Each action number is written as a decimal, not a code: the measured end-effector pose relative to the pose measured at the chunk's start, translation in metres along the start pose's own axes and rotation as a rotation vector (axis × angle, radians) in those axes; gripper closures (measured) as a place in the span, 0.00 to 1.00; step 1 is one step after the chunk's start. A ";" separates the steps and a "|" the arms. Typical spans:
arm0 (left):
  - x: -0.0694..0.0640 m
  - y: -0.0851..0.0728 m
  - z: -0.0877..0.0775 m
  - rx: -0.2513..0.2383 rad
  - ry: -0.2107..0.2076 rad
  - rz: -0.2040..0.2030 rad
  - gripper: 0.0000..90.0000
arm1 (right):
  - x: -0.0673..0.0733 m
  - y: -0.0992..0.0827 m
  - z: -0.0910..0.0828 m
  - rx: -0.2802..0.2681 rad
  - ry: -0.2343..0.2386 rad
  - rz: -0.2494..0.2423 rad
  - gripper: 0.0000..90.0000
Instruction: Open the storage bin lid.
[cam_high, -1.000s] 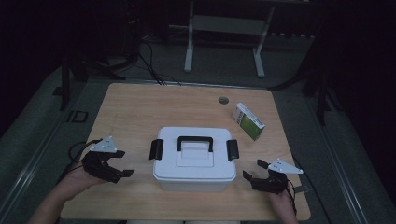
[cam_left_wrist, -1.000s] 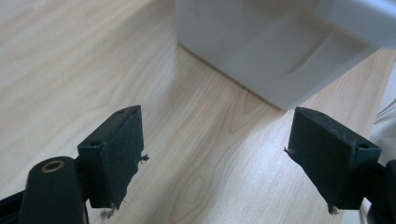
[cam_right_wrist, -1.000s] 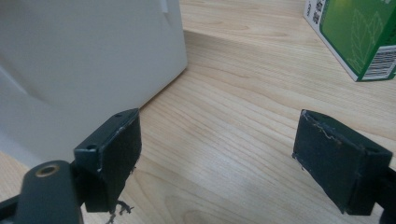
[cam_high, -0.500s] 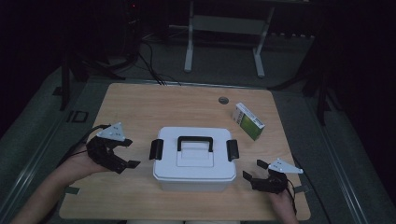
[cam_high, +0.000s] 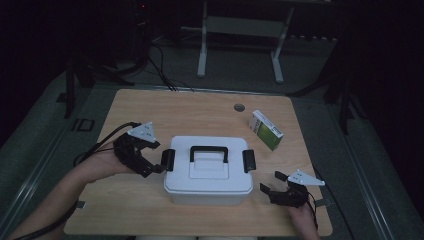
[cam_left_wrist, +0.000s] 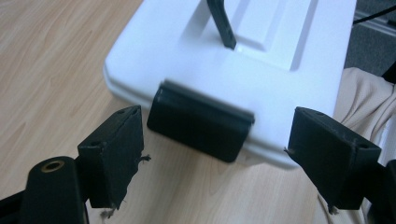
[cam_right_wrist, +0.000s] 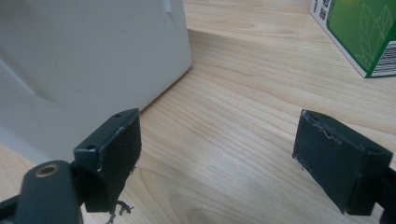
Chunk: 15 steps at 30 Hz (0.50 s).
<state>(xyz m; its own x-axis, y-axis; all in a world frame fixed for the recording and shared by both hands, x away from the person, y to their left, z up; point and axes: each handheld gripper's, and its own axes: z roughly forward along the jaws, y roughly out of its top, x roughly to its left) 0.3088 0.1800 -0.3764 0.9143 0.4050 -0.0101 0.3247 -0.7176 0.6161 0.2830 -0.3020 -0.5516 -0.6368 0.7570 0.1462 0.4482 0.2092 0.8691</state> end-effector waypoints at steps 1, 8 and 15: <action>0.000 0.004 0.002 0.007 0.004 0.010 0.20 | 0.000 0.000 0.000 -0.003 -0.001 0.002 0.17; 0.000 0.027 0.008 0.017 -0.012 0.038 0.20 | 0.000 0.000 0.000 0.003 0.005 0.003 0.17; -0.001 0.046 0.018 0.033 -0.021 0.066 0.20 | 0.000 0.000 0.000 0.006 0.010 0.002 0.17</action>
<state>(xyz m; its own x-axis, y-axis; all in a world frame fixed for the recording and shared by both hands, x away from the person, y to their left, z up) 0.3276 0.1367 -0.3620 0.9386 0.3447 0.0126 0.2714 -0.7605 0.5899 0.2832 -0.3020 -0.5518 -0.6424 0.7510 0.1527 0.4530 0.2114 0.8661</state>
